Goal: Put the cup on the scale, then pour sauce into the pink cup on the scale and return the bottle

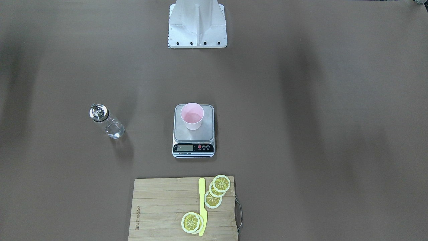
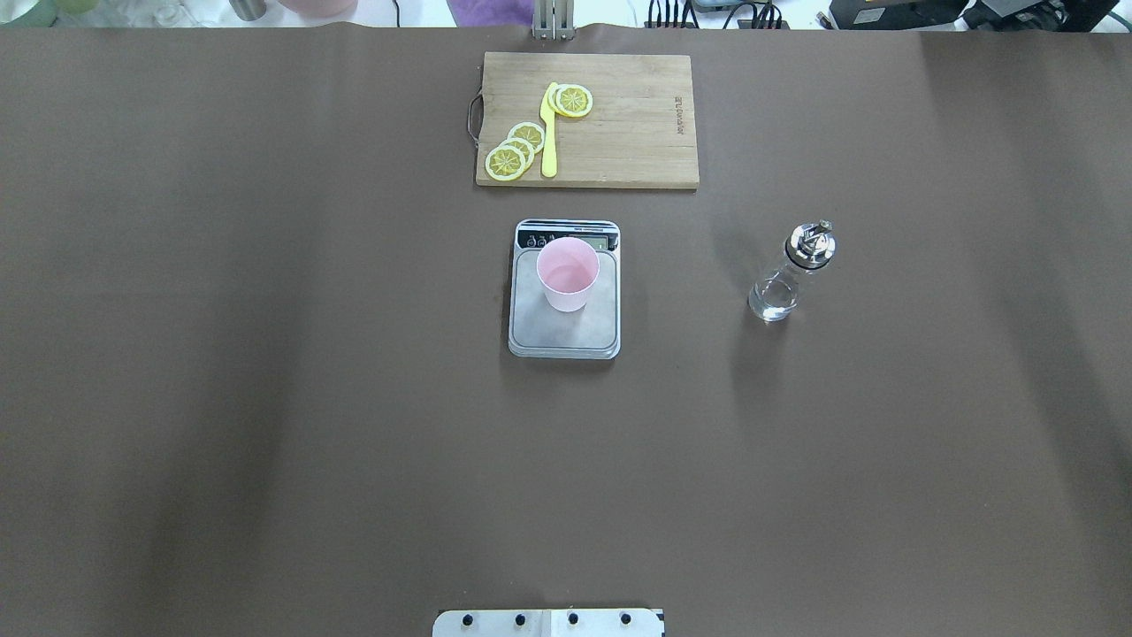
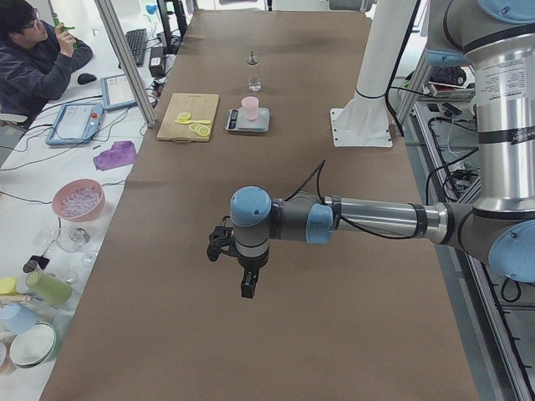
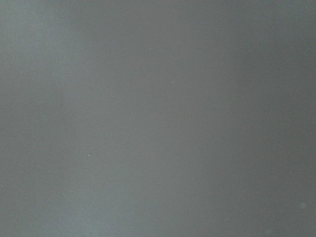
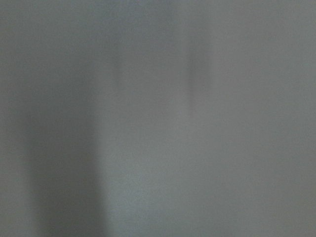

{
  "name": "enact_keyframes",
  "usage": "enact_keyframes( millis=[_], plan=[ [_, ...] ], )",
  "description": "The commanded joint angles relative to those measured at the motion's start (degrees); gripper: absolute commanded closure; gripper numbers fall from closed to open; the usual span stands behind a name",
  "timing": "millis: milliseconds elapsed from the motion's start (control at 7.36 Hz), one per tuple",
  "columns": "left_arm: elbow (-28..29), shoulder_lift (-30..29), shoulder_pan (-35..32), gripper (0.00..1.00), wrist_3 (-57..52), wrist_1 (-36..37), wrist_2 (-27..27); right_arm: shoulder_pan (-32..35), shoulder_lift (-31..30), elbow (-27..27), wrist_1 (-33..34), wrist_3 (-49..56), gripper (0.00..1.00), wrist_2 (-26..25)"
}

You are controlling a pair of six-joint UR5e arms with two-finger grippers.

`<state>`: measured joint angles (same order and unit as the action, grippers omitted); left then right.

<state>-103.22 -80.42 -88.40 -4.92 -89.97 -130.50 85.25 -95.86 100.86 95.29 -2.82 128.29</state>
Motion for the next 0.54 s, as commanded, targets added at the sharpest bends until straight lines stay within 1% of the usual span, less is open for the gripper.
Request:
enact_keyframes(
  millis=[0,408],
  plan=[
    [0.0,-0.4,0.1,0.02,0.0,0.1,0.1,0.0,0.1,-0.1,0.0,0.0,0.0,0.3],
    [-0.3,-0.4,0.0,0.02,0.0,0.1,0.1,0.0,0.0,-0.1,0.0,0.0,0.0,0.1]
  ],
)
